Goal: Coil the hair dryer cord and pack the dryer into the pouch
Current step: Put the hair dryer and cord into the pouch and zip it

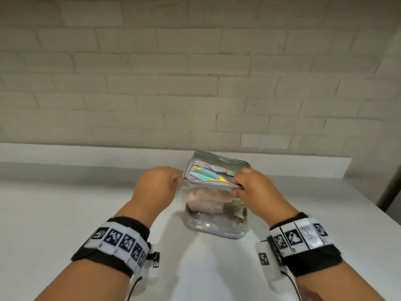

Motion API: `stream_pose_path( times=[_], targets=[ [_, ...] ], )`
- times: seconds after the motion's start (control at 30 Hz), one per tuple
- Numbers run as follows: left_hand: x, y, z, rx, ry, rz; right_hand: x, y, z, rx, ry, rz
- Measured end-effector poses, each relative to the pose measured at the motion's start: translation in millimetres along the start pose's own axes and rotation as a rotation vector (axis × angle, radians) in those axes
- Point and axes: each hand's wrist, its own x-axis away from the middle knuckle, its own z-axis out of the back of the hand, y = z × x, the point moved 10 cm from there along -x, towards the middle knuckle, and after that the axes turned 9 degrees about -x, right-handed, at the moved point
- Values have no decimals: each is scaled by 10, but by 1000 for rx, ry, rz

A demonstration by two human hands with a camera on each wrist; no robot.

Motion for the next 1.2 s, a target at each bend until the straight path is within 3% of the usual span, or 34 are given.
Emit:
stream_pose_path(
  times=[0.13,0.3,0.4,0.53,0.7,0.93,1.0,1.2],
  targets=[
    [71,60,20,105,-14,-62,104,69,86,48,-14,-37],
    [20,289,-16,392,-88,-136,42,-636,-137,-33,41,162],
    [-21,259,-33,372,-96,-98,-57,-774,-160,-17,160,152],
    [-96,-32,-84,296,-91,6,-75,-813,-290,52,147,173],
    [-84,56,-149,451,-175,-25,-54,-682,-286,113,192,133],
    [-250,-201,-129,265,-41,54,210,-922,-283,109,197,370],
    [-368,-333,-204,256,-81,116,321,-1046,-310,74,159,442],
    [-411,-240,-531,705,-204,213,463,-1188,-275,-42,103,522]
  ],
)
